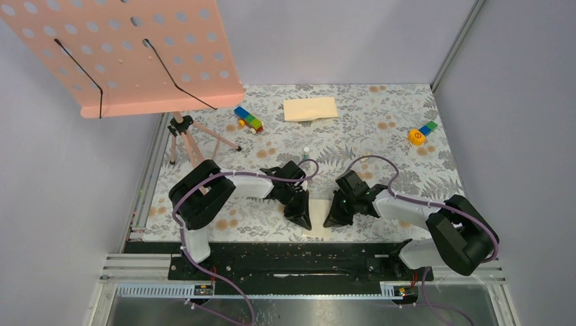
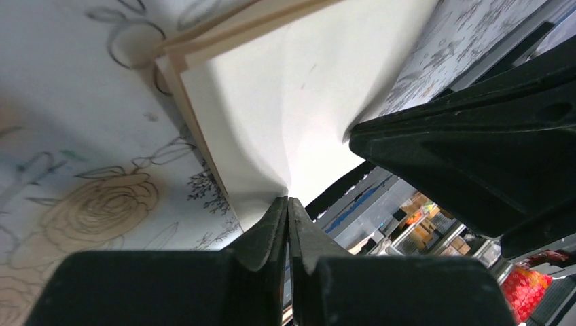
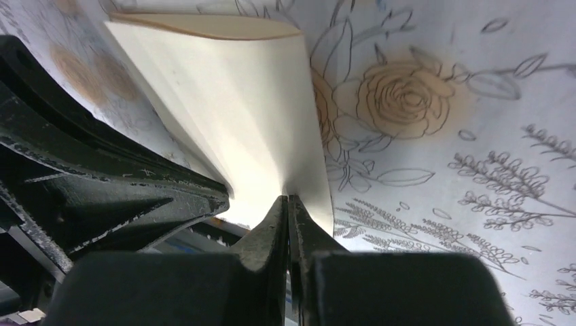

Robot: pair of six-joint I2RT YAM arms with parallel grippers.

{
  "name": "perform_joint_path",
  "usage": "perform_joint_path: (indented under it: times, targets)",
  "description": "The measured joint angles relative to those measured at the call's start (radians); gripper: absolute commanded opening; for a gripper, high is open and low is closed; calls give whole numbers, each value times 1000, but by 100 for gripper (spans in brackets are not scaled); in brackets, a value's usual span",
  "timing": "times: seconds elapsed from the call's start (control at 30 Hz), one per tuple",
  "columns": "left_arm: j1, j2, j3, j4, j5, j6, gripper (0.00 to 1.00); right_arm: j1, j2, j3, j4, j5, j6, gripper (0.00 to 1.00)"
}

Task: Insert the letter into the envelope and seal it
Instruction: Fold the letter at the center of the board.

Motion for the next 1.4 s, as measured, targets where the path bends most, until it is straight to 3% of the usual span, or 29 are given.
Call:
perform_joint_path:
  times: [0.43,0.87,1.2,1.4]
  targets:
    - [23,-3,-1,29,-20,-8,5,-75,76,121,-22,208,2,0]
    - [37,-10,-2,19,-24,23,4,-83,151,176,17,213,10,0]
    - [45,-24,-7,19,-57,0,4,-68,-46,-10,53,161,-9,0]
    - [45,-25,-7,19,-64,-12,4,-9,-90,-42,34,87,-71,0]
